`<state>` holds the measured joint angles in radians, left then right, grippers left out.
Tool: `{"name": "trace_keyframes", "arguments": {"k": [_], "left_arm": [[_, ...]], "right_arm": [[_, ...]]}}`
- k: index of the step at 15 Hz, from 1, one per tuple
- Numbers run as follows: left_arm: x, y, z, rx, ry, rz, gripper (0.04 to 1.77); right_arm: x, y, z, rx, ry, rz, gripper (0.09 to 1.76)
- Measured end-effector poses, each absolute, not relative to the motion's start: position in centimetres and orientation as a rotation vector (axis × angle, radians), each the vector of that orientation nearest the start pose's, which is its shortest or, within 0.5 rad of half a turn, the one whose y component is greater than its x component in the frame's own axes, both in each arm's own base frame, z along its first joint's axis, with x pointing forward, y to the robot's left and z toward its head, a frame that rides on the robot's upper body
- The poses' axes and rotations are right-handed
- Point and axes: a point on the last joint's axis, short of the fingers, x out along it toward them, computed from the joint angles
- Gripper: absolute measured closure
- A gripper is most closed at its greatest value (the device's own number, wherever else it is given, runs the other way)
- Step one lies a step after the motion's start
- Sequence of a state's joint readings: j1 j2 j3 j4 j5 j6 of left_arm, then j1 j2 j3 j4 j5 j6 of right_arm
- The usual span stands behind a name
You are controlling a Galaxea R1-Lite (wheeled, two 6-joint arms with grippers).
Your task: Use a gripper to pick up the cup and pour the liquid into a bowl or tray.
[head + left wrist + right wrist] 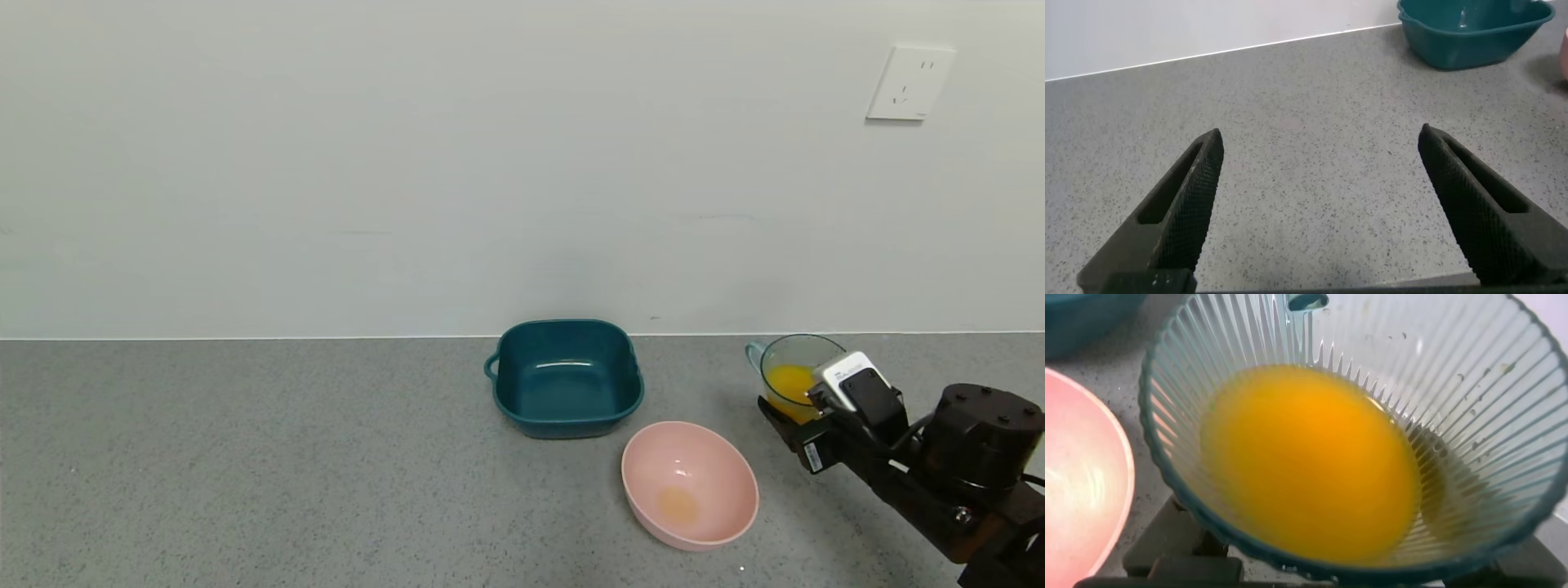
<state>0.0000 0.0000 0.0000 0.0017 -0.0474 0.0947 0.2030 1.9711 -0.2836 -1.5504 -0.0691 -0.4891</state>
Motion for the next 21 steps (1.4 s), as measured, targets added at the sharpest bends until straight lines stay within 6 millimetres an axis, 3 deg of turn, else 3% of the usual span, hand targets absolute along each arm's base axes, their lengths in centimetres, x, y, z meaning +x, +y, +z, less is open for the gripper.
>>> {"name": "trace_keyframes", "arguments": {"k": [21], "left_arm": [[-2.28,-0.11,7.53,0.095,-0.001,-0.047,0.09]], "right_arm": [[26.49,6.11,7.75,-0.715,0.085,0.210,0.50]]}}
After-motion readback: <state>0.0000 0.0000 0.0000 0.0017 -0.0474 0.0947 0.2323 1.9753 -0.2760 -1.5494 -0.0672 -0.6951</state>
